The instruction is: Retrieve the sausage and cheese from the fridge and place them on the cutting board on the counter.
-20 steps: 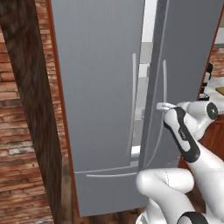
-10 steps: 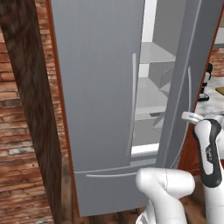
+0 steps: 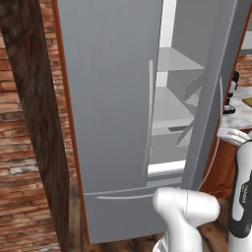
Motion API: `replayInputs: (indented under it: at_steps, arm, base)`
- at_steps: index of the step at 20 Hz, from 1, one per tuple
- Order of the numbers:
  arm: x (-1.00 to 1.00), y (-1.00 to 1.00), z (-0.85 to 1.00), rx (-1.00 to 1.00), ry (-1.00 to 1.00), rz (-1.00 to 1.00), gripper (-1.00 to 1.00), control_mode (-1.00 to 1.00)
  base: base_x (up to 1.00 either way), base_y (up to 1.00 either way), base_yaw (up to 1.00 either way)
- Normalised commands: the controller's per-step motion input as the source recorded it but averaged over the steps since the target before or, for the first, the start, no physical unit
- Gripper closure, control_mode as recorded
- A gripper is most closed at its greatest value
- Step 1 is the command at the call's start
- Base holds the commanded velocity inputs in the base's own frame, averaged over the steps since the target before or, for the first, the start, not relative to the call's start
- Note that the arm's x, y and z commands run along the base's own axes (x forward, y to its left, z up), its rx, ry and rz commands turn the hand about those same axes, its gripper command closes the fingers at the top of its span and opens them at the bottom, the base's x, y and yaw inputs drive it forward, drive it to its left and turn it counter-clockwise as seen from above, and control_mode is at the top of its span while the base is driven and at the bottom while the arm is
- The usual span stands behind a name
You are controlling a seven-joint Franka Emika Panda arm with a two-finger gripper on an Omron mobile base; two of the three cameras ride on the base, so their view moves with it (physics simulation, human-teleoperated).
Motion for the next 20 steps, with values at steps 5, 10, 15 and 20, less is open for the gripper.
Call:
replayInputs:
  at_steps: [5, 10, 15, 20]
  arm:
    - [-0.19, 1.00, 0.28, -0.39, 0.10, -0.21, -1.00, -1.00]
    - [0.71, 0.84, -0.12, -0.51, 0.10, -0.08, -1.00, -1.00]
    - [0.67, 0.57, -0.27, -0.60, 0.32, 0.32, -1.00, -1.00]
    - [0.57, 0.01, 0.03, -0.53, 0.04, 0.33, -1.00, -1.00]
  base:
    - [0.00, 0.00, 0.00]
    - [0.00, 0.00, 0.00]
    - [0.00, 0.00, 0.00]
    - [0.00, 0.00, 0.00]
